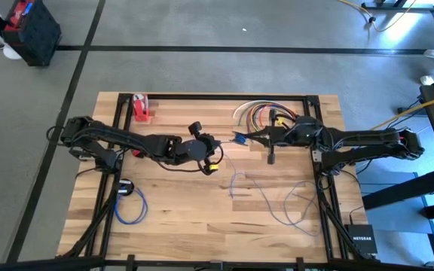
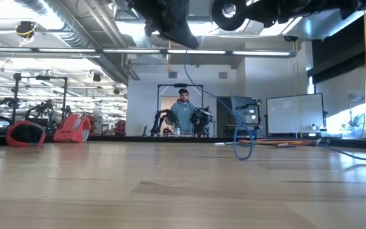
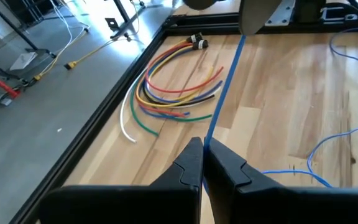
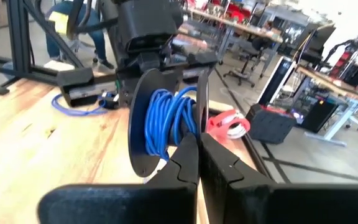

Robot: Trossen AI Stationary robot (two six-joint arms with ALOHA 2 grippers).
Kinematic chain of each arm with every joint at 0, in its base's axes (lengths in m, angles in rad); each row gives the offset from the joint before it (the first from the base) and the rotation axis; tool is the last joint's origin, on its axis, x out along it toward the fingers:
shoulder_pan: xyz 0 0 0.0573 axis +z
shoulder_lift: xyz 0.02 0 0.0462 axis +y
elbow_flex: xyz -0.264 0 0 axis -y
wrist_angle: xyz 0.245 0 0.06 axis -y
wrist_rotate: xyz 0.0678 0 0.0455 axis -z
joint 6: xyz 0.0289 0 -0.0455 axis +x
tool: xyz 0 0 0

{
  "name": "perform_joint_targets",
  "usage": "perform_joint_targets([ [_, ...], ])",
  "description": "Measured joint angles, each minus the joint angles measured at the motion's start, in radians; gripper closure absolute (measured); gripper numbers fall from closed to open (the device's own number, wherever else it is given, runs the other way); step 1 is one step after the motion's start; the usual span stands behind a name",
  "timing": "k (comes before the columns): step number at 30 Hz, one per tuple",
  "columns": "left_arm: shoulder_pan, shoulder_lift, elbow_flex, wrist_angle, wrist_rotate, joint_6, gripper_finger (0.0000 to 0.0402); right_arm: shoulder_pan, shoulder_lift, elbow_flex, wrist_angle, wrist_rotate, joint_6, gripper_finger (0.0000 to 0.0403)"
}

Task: Coil cords
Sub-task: Coil the blue cable wire on the black spool

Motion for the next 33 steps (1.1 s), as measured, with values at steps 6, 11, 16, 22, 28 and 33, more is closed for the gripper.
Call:
perform_joint_targets([
  [6, -0.018, -0.002, -0.001, -0.005, -0.004, 0.008, 0.0400, 0.000, -0.002, 0.021, -0.057, -0.001, -0.002, 0.0398],
  [11, -0.020, -0.002, 0.000, -0.016, -0.005, 0.008, 0.0400, 0.000, -0.025, 0.021, -0.070, -0.021, -0.003, 0.0398],
  [16, -0.020, -0.003, 0.002, -0.042, -0.002, -0.001, 0.0400, 0.000, -0.094, 0.021, -0.145, -0.036, -0.004, 0.0398],
  [22, -0.020, -0.003, 0.001, -0.043, -0.002, 0.000, 0.0400, 0.000, -0.180, 0.019, -0.215, -0.039, -0.005, 0.0398],
  [28, -0.029, -0.003, -0.001, -0.049, -0.004, 0.000, 0.0400, 0.000, -0.242, 0.019, -0.284, -0.043, -0.004, 0.0398],
  [33, -0.034, -0.003, -0.002, -0.052, -0.006, 0.006, 0.0400, 0.000, -0.267, 0.019, -0.301, -0.050, -0.004, 0.0398],
])
